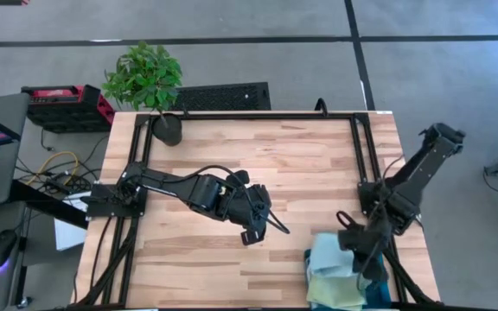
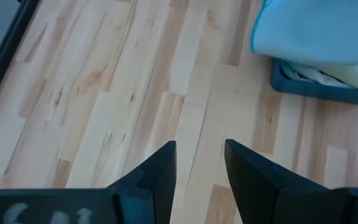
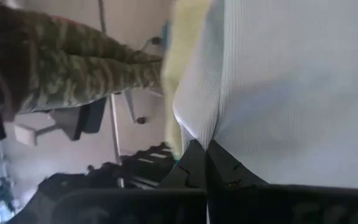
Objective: Fold microfiber towels
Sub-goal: Put the folded blue microfiber towel into the blue bin, then return to Home Position
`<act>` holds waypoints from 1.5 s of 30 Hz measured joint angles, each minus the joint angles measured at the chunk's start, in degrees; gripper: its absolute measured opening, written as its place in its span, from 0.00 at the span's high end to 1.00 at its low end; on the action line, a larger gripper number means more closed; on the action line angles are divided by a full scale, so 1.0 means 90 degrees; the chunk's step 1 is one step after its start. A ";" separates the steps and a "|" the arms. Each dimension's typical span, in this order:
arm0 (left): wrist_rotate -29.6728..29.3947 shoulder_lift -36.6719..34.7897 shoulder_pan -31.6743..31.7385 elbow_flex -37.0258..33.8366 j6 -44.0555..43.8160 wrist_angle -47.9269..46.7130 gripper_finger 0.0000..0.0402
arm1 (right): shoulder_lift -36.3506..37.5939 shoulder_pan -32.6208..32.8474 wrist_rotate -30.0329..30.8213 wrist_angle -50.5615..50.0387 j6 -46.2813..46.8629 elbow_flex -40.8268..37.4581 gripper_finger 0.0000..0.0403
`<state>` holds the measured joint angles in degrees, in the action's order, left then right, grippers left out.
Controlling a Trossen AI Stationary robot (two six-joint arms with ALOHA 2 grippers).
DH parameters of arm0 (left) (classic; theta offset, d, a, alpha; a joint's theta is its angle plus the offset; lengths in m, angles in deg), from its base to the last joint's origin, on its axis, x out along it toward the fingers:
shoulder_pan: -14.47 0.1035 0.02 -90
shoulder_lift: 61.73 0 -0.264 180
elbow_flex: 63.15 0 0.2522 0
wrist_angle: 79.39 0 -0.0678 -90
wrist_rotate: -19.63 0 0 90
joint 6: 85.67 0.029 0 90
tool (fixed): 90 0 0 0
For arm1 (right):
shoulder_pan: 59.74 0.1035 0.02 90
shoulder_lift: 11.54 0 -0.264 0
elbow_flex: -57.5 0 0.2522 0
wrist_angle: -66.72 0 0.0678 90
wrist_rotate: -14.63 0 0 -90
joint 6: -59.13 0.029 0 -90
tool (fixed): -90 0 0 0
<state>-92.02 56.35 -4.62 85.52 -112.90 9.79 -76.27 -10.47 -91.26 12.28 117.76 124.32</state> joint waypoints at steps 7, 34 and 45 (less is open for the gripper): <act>0.0021 0.0000 -0.0007 0.0000 -0.0001 0.0000 0.68 | -0.0612 0.0650 0.0095 0.0171 0.0006 0.0342 0.99; 0.0143 0.0000 -0.0037 0.0000 0.0115 -0.0010 0.68 | -0.1844 0.1067 -0.0014 0.1146 0.0082 0.0341 0.77; 0.0659 0.0000 -0.0075 -0.0015 0.0228 -0.0042 0.69 | -0.1842 0.0924 -0.0659 0.1150 0.0480 0.0339 0.54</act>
<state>-86.09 56.35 -5.30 85.39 -110.85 9.41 -92.86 -2.15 -97.19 22.63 122.08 127.37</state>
